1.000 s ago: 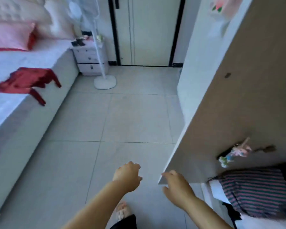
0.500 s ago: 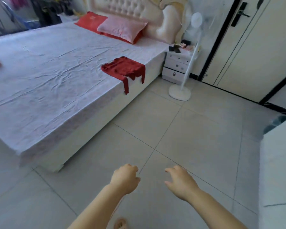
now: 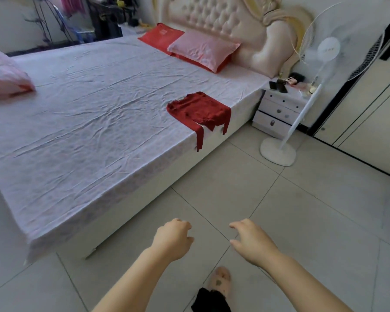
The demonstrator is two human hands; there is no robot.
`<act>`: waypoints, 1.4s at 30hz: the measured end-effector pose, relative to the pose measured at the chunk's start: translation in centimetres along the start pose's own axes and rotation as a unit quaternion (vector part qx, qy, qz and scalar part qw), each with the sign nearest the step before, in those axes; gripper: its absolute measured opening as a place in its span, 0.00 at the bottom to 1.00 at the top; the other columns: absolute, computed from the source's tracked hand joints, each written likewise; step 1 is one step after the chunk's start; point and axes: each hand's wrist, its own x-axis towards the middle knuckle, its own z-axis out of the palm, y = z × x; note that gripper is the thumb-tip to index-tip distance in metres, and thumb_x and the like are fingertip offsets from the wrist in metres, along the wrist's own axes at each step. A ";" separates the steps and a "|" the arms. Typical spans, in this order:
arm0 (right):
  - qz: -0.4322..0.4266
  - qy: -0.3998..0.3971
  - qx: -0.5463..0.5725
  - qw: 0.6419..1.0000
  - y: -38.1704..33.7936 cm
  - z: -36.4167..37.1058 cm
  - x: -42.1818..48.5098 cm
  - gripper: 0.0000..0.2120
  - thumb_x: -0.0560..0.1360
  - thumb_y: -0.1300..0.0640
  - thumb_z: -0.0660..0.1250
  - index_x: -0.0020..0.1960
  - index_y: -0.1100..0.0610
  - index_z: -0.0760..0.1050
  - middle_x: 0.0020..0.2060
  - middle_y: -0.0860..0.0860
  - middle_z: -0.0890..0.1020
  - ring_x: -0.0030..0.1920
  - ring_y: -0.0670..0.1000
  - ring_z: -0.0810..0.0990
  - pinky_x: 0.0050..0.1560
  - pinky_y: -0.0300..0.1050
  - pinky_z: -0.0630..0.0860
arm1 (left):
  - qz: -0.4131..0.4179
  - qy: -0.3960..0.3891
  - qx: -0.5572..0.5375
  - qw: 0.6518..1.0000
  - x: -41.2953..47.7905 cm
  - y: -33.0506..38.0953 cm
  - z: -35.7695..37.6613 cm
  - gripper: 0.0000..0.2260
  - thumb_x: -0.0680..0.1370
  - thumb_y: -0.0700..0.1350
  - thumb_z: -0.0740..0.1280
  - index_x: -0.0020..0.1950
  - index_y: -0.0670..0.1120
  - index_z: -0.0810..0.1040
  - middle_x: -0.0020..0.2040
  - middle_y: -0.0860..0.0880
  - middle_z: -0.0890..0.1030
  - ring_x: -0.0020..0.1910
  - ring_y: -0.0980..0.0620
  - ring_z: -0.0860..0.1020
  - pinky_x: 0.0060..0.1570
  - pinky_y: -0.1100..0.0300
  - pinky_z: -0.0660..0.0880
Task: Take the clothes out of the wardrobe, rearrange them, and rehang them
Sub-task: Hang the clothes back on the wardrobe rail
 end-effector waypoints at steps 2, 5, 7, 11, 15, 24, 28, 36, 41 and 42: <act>-0.014 0.000 0.001 1.000 0.5 -1.9 4.1 0.22 0.77 0.51 0.61 0.71 0.51 0.64 0.67 0.51 0.68 0.67 0.53 0.68 0.65 0.45 0.66 | -0.011 0.007 0.004 1.000 3.7 0.4 -1.9 0.19 0.79 0.51 0.59 0.70 0.49 0.66 0.69 0.48 0.68 0.65 0.47 0.69 0.62 0.57 0.67; -0.035 0.000 -0.002 0.999 1.4 -5.1 10.7 0.23 0.77 0.50 0.61 0.71 0.51 0.64 0.67 0.51 0.68 0.67 0.53 0.68 0.65 0.46 0.67 | -0.032 0.018 0.008 0.999 9.5 1.1 -5.1 0.19 0.79 0.51 0.59 0.70 0.49 0.67 0.68 0.48 0.68 0.65 0.46 0.69 0.62 0.56 0.67; -0.043 -0.010 0.000 0.999 2.1 -7.8 14.6 0.23 0.77 0.50 0.61 0.71 0.51 0.64 0.67 0.51 0.68 0.67 0.53 0.68 0.65 0.47 0.68 | -0.048 0.014 0.007 0.999 12.7 1.9 -7.7 0.19 0.79 0.51 0.59 0.69 0.49 0.67 0.68 0.48 0.68 0.65 0.46 0.69 0.62 0.56 0.67; -0.057 -0.021 -0.004 0.998 2.7 -13.2 22.3 0.22 0.78 0.50 0.60 0.71 0.51 0.64 0.67 0.50 0.68 0.66 0.52 0.68 0.64 0.47 0.68 | -0.068 0.023 0.000 0.997 19.1 3.0 -13.2 0.14 0.79 0.49 0.59 0.62 0.47 0.72 0.63 0.46 0.71 0.59 0.45 0.73 0.56 0.55 0.69; -0.064 -0.033 -0.006 0.997 2.1 -17.6 29.9 0.22 0.78 0.50 0.60 0.71 0.50 0.63 0.67 0.50 0.67 0.67 0.52 0.67 0.64 0.47 0.68 | -0.080 0.035 -0.027 0.996 25.2 3.0 -17.4 0.14 0.79 0.49 0.59 0.62 0.47 0.73 0.62 0.48 0.72 0.57 0.46 0.73 0.55 0.55 0.72; -0.066 -0.043 -0.018 0.997 -1.9 -24.4 49.7 0.23 0.77 0.51 0.61 0.71 0.51 0.64 0.66 0.51 0.68 0.66 0.52 0.68 0.65 0.48 0.68 | -0.081 0.027 -0.058 0.995 43.4 -2.2 -26.6 0.16 0.79 0.48 0.59 0.66 0.46 0.70 0.65 0.47 0.70 0.61 0.48 0.72 0.59 0.56 0.70; -0.058 -0.055 -0.031 0.996 -4.7 -28.4 57.6 0.23 0.77 0.51 0.62 0.70 0.51 0.65 0.65 0.52 0.69 0.65 0.53 0.69 0.64 0.47 0.68 | -0.091 0.042 -0.083 0.991 50.7 -4.9 -32.1 0.19 0.79 0.50 0.60 0.69 0.48 0.67 0.69 0.48 0.68 0.65 0.48 0.70 0.62 0.57 0.68; -0.080 -0.076 -0.050 0.993 -8.9 -34.4 71.9 0.21 0.75 0.52 0.64 0.67 0.54 0.70 0.63 0.54 0.72 0.63 0.54 0.72 0.63 0.49 0.70 | -0.105 0.043 -0.106 0.988 62.2 -8.2 -41.1 0.19 0.80 0.51 0.59 0.70 0.48 0.66 0.69 0.47 0.67 0.65 0.47 0.70 0.63 0.55 0.68; -0.131 -0.113 -0.086 0.981 -9.8 -37.1 83.4 0.23 0.75 0.51 0.63 0.69 0.52 0.67 0.63 0.53 0.71 0.64 0.54 0.71 0.65 0.48 0.68 | -0.159 0.055 -0.148 0.975 69.9 -10.1 -43.8 0.19 0.80 0.51 0.59 0.70 0.48 0.66 0.69 0.48 0.67 0.66 0.49 0.69 0.63 0.57 0.67; -0.145 -0.123 -0.097 0.977 -9.9 -37.5 86.1 0.22 0.75 0.52 0.63 0.69 0.52 0.67 0.63 0.53 0.71 0.64 0.54 0.71 0.65 0.48 0.68 | -0.175 0.060 -0.159 0.970 71.7 -10.3 -44.2 0.19 0.80 0.51 0.59 0.70 0.48 0.66 0.69 0.49 0.67 0.66 0.49 0.69 0.63 0.57 0.67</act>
